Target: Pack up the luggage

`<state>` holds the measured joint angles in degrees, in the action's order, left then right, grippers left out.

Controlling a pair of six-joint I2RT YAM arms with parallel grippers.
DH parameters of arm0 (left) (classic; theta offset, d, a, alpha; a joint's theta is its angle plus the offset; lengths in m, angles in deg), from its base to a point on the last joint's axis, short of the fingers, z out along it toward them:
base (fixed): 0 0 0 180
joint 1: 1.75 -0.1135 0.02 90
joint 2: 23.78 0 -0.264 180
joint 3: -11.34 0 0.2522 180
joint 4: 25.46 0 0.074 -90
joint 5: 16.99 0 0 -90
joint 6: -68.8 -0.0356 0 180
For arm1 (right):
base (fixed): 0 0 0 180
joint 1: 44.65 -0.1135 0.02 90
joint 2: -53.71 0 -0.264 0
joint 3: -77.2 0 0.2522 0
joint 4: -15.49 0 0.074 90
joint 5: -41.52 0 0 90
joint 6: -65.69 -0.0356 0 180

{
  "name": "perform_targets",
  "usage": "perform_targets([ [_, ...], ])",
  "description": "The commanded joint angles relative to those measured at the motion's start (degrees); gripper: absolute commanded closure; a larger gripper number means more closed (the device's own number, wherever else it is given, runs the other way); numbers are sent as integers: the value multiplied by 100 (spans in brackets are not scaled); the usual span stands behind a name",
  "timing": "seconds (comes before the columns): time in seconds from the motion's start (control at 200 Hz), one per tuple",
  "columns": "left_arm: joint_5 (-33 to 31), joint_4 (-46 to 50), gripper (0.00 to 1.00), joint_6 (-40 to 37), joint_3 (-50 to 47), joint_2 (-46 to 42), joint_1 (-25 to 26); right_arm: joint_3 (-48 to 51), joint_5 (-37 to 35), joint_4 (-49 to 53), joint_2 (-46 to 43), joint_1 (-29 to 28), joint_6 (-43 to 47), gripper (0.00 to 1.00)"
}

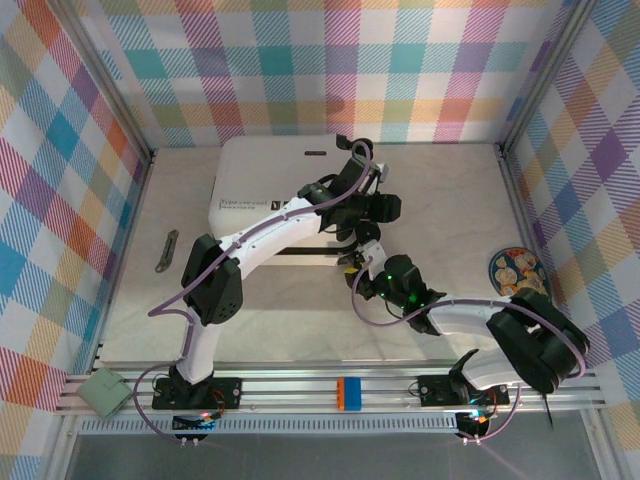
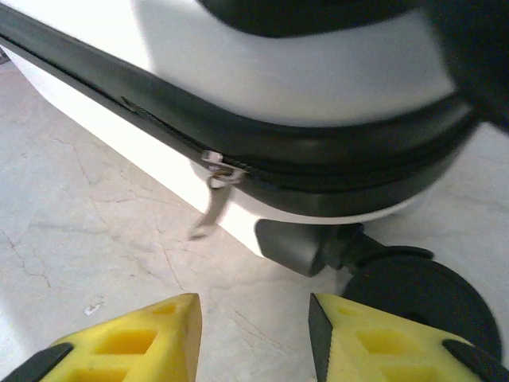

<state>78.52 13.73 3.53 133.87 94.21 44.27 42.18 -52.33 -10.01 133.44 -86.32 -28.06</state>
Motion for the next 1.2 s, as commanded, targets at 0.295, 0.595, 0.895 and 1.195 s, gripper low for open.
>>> perform_targets([
  [0.295,-359,858,43,193,140,144,-305,-625,-315,-863,824,-166,98,52],
  [0.595,-359,832,44,240,94,128,-269,-912,-429,-1114,1240,-157,29,60],
  [0.895,-365,753,44,263,-23,83,-256,-790,-401,-1110,1002,-157,-47,98],
  [1.195,-363,774,44,123,98,10,-241,-565,-334,-923,777,-146,63,100],
])
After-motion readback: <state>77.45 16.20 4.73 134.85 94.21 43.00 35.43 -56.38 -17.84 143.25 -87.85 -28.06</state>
